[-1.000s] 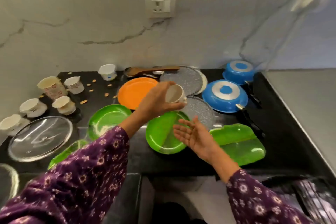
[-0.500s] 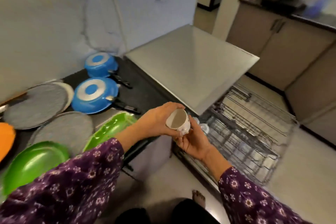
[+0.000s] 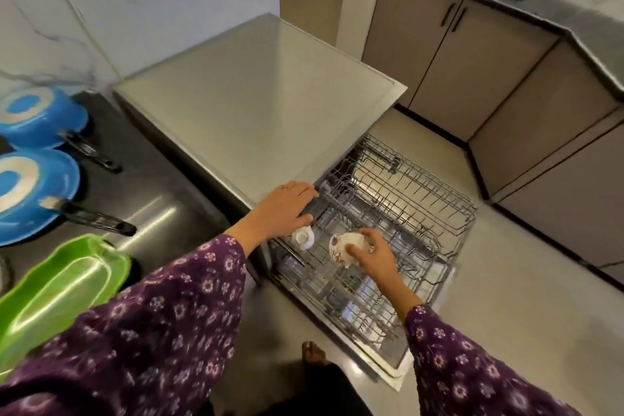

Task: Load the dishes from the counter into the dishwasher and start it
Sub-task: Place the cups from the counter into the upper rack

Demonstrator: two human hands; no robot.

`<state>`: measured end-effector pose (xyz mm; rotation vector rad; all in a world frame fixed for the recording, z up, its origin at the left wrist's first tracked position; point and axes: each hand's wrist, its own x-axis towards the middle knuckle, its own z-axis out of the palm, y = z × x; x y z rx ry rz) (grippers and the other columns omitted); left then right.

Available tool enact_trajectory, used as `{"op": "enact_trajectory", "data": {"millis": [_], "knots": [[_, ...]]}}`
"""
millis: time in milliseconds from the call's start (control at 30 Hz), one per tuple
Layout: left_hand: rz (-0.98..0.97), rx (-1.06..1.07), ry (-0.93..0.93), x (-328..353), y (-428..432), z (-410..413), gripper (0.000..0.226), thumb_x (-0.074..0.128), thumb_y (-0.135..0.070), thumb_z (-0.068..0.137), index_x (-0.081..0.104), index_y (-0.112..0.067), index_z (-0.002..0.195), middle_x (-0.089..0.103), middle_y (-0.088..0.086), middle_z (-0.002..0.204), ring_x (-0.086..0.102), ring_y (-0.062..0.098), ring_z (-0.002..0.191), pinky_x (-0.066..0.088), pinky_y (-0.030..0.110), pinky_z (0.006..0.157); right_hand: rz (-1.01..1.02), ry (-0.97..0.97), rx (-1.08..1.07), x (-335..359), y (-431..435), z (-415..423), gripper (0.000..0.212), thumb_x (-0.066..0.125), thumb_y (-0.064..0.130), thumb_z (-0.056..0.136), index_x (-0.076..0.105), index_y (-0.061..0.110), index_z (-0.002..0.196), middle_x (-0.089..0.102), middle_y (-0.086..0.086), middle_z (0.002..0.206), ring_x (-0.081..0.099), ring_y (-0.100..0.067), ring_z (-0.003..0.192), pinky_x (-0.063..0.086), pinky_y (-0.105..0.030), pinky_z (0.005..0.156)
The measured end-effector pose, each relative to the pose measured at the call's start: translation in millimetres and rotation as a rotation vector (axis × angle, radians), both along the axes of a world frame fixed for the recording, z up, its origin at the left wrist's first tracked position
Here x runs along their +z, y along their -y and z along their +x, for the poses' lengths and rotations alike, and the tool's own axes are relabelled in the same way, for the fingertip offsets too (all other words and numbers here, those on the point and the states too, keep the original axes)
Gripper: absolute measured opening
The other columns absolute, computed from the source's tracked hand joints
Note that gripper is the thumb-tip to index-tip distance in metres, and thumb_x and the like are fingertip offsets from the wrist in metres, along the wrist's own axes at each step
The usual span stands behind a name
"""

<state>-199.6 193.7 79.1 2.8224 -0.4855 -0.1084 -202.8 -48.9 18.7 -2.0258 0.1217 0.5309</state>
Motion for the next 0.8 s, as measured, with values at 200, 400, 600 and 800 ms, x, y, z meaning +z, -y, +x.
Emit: {"op": "enact_trajectory", "data": {"millis": [200,400,600,800], "knots": [[0.135,-0.019,0.034,-38,1,30,0.047,0.047,-0.029,0.096,0.043,-0.008,0.138,0.031,0.012,0.152,0.029,0.026,0.140,0.018,0.033,0.116,-0.405,0.118,0.479,-58,-9,46,0.054,0.070,0.019,0.078,0.047,0.026,0.127,0.042,0.001,0.128,0.040,-0.019,0.114,0.037,-0.035,0.098],[0.091,-0.045,0.084,-67,-17,35,0.043,0.058,-0.030,0.087,0.056,-0.010,0.125,0.043,0.009,0.143,0.041,0.026,0.130,0.030,0.036,0.111,-0.591,0.143,0.904,-117,-32,73,0.065,0.063,0.011,0.082,0.033,0.014,0.140,0.033,-0.009,0.143,0.035,-0.032,0.126,0.038,-0.041,0.100],[-0.053,-0.028,0.146,-76,-22,37,0.034,0.055,-0.023,0.087,0.059,-0.011,0.119,0.048,0.006,0.140,0.044,0.023,0.128,0.033,0.035,0.109,-0.654,0.216,1.044,-155,-52,76,0.066,0.058,0.010,0.086,0.027,0.009,0.144,0.028,-0.012,0.147,0.025,-0.034,0.134,0.028,-0.038,0.109],[-0.093,-0.031,0.127,-77,-23,40,0.033,0.056,-0.019,0.084,0.060,-0.012,0.115,0.047,0.006,0.141,0.044,0.023,0.128,0.038,0.041,0.105,-0.677,0.280,1.102,-175,-60,73,0.067,0.059,0.010,0.087,0.024,0.007,0.144,0.030,-0.012,0.145,0.028,-0.031,0.133,0.028,-0.036,0.111]]}}
